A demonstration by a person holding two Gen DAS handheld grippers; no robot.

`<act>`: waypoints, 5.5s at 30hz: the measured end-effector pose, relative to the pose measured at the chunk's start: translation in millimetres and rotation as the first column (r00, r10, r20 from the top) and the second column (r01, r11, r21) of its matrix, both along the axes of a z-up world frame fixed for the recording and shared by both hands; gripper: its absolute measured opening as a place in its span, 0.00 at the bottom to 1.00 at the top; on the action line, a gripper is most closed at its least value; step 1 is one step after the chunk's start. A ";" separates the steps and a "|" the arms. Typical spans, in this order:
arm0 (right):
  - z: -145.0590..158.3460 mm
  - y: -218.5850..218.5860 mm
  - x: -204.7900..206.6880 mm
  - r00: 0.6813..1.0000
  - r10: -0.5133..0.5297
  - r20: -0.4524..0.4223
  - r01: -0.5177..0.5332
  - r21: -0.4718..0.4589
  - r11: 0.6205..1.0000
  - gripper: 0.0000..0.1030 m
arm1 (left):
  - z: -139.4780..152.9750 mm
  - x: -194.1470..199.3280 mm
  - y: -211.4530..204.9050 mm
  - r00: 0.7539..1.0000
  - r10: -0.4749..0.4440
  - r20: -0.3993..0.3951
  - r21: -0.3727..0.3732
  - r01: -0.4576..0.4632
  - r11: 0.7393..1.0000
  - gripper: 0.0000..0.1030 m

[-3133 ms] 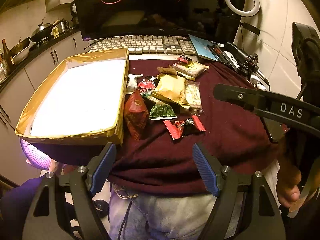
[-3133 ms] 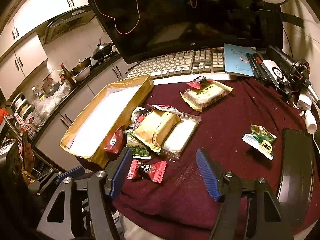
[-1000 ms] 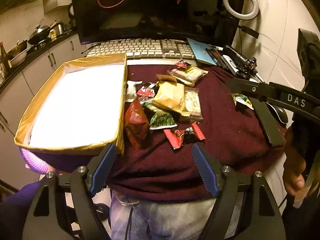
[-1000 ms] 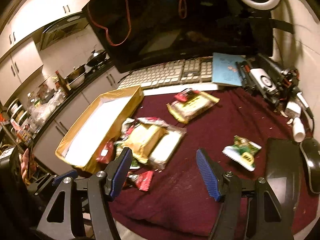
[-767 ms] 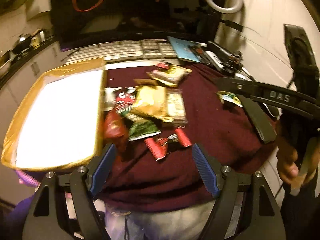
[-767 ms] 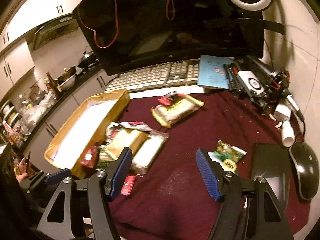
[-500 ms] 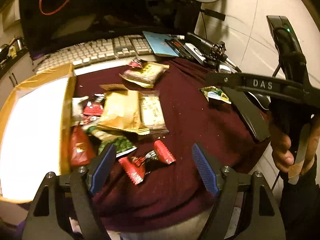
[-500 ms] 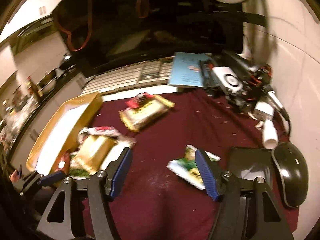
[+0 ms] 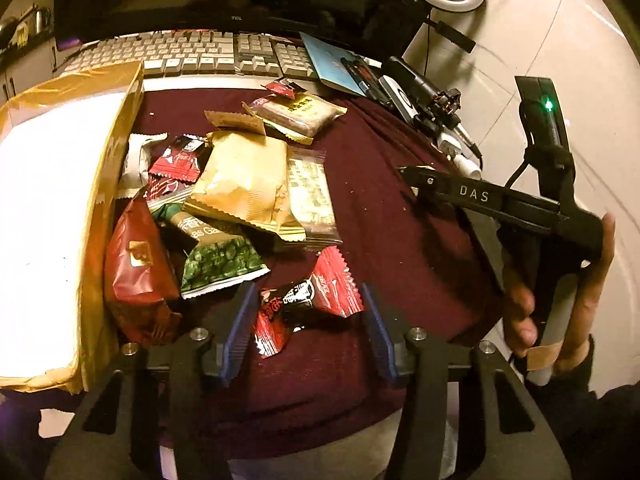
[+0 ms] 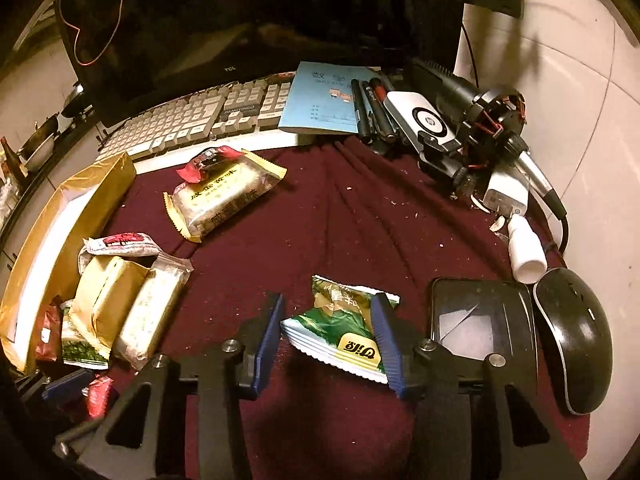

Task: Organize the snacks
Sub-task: 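Carry the chip bag toward the tray with the right gripper while the left gripper grasps a red candy wrapper, then open both grippers to drop the red candy and chip bag into the tray, then move both grippers back over the snack pile, then grasp the clear-wrapped biscuit with the right gripper while the left gripper grasps a yellow pastry pack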

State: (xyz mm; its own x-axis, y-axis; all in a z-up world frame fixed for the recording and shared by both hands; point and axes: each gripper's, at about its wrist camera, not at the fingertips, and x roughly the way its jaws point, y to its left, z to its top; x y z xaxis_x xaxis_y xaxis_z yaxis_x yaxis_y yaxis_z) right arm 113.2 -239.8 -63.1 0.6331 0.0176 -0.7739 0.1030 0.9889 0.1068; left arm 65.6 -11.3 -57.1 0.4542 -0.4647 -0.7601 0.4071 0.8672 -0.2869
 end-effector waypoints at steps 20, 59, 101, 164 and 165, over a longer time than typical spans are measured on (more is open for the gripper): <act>8.4 23.6 -8.6 0.987 0.148 0.056 -0.155 0.135 0.979 0.41 | -4.3 -2.8 -24.3 0.995 0.009 0.103 0.153 -0.025 0.988 0.31; 54.5 247.5 -1.5 0.740 0.645 0.191 -0.669 0.110 0.735 0.37 | 21.3 22.0 197.0 0.804 0.587 0.095 -0.046 -0.585 0.810 0.27; 56.0 165.1 -24.4 0.800 0.542 0.258 -0.596 0.230 0.769 0.69 | 48.5 -6.4 131.6 0.809 0.562 0.175 -0.010 -0.569 0.822 0.70; -4.4 127.5 24.2 0.939 0.343 -0.019 -0.343 -0.095 0.935 0.47 | 45.3 -3.5 53.0 0.923 0.343 0.174 0.067 -0.359 0.931 0.70; -4.2 127.6 23.2 0.941 0.338 -0.017 -0.338 -0.094 0.936 0.38 | 44.9 -3.1 54.3 0.923 0.344 0.173 0.071 -0.360 0.930 0.70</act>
State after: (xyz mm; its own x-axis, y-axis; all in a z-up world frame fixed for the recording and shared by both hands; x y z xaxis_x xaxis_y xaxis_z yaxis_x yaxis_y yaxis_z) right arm 136.4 -112.2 -67.3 0.6022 0.1581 -0.7825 -0.2394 0.9708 0.0119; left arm 62.5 43.0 -12.3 0.6901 -0.1784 -0.7014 0.1022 0.9835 -0.1495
